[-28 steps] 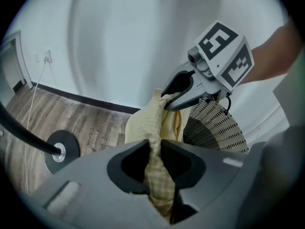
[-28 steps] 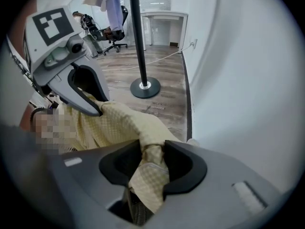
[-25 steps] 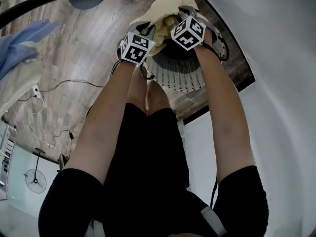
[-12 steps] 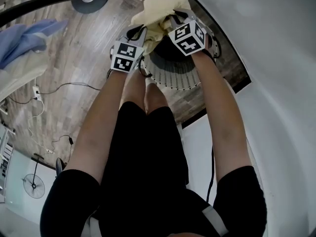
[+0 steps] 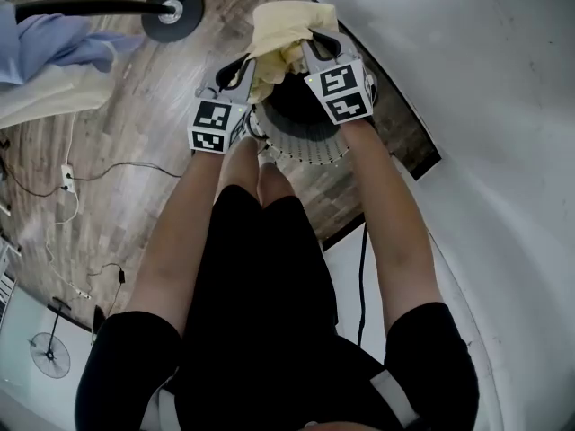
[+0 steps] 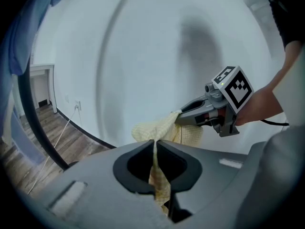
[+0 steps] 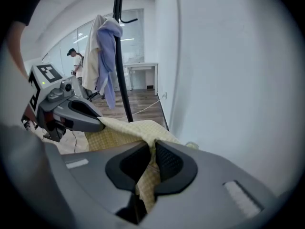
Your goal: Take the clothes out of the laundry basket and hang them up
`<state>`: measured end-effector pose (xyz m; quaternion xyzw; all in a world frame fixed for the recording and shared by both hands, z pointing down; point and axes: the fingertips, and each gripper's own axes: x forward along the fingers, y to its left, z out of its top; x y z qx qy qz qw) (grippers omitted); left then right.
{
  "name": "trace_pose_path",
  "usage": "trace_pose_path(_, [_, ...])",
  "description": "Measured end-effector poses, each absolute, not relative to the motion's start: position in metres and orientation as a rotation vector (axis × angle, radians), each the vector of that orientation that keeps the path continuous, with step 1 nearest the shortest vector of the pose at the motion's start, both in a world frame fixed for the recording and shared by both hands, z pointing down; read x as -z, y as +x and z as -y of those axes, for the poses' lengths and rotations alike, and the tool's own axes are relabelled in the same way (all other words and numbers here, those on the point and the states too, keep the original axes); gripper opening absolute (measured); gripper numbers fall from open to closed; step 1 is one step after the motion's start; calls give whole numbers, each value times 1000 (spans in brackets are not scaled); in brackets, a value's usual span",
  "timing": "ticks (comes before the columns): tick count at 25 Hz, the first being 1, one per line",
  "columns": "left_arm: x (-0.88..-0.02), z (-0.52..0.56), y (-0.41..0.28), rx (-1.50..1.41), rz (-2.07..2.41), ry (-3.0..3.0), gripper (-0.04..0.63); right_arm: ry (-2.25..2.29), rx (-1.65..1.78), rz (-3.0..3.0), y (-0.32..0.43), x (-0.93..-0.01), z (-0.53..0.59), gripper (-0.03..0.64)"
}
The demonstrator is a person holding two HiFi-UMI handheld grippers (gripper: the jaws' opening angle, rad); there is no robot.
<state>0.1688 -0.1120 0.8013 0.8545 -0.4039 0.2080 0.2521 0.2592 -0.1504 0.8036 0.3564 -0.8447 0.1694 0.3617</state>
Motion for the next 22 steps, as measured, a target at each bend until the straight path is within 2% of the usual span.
trace_pose_path(22, [-460,77,133,-138,1291,2609,9,1181,-338,2588,234,-455,106,33])
